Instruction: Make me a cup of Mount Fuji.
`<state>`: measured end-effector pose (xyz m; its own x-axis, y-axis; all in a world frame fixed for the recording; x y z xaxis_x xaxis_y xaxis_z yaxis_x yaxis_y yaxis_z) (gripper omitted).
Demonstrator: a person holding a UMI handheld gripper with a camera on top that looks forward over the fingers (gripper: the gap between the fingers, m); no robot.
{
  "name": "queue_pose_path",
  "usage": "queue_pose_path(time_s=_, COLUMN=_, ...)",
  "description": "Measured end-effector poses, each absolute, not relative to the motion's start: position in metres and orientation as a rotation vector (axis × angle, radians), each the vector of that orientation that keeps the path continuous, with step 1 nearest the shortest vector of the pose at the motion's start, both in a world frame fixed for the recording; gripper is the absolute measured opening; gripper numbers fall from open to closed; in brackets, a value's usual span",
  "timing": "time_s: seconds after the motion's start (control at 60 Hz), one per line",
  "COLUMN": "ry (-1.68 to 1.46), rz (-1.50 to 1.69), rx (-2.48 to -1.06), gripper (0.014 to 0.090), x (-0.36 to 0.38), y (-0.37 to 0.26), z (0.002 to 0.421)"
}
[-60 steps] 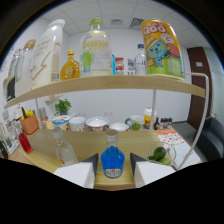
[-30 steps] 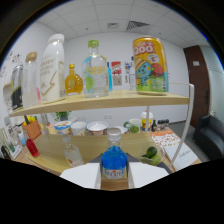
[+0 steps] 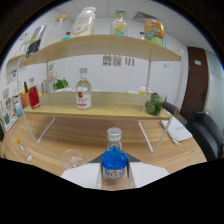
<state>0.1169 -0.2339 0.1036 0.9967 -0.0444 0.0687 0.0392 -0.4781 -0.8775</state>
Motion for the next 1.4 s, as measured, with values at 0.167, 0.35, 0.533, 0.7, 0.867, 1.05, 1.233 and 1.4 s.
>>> queue_pose_path(time_s=0.167, ry=-0.321, rz=-0.411, rx=-2.056, gripper=0.0358, x=0.122, y=-0.228, z=0.098)
queue_pose_path(time_s=0.35, ry=-0.748, rz=-0.763, rx=-1.935, gripper=0.0356, x=0.122, y=-0.219, z=0.107)
queue_pose_path(time_s=0.533, ry=-1.110, rz=-1.062, rx=-1.778, gripper=0.0357, x=0.122, y=-0.209, z=0.115)
queue_pose_path(time_s=0.7, ry=-1.447, rz=-1.308, rx=-1.521, gripper=0.0355, x=0.110, y=-0.197, z=0.125)
queue_pose_path(time_s=0.867, ry=-1.728, rz=-1.505, rx=-1.291, gripper=0.0359, x=0.107, y=-0.191, z=0.122)
queue_pose_path(time_s=1.05, ry=-1.728, rz=-1.499, rx=-1.296, gripper=0.0358, x=0.108, y=-0.189, z=0.122)
queue_pose_path(time_s=1.233, ry=-1.450, rz=-1.269, rx=-1.436, gripper=0.0359, x=0.097, y=-0.202, z=0.150)
queue_pose_path(time_s=1.4, ry=-0.959, rz=-0.822, rx=-1.548, gripper=0.0361, x=0.086, y=-0.219, z=0.210)
